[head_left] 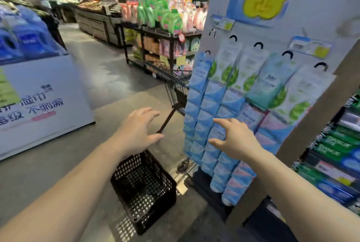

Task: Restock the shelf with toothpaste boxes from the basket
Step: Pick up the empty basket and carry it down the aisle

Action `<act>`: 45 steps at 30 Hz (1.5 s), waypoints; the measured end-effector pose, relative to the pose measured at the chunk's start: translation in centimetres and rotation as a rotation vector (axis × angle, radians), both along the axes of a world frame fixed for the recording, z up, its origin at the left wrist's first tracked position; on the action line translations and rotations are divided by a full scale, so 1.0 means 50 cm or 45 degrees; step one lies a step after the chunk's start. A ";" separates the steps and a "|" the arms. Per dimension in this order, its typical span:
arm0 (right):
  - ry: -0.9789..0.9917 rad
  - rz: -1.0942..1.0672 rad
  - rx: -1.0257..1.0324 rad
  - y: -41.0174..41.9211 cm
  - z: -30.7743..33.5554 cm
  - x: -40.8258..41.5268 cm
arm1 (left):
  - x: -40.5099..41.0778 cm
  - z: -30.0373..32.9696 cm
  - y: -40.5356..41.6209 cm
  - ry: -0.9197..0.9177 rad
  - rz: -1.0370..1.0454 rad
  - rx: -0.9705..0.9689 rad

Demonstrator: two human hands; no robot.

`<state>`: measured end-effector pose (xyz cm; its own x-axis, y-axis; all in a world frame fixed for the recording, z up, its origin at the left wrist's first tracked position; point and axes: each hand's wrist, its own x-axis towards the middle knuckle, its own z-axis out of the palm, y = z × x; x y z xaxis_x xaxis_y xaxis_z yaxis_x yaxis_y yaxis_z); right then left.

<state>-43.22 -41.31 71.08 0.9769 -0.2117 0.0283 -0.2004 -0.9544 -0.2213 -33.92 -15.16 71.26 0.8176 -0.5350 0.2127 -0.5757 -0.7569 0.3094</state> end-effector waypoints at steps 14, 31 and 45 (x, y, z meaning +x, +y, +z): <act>-0.061 -0.085 0.074 0.260 -0.129 0.311 | 0.313 -0.086 0.259 0.136 0.031 0.102; 0.000 -0.844 0.172 0.436 -0.443 0.454 | 0.764 -0.345 0.298 0.180 -0.496 0.285; 0.544 -1.325 0.412 0.480 -0.894 0.510 | 1.045 -0.835 0.312 0.432 -0.516 0.778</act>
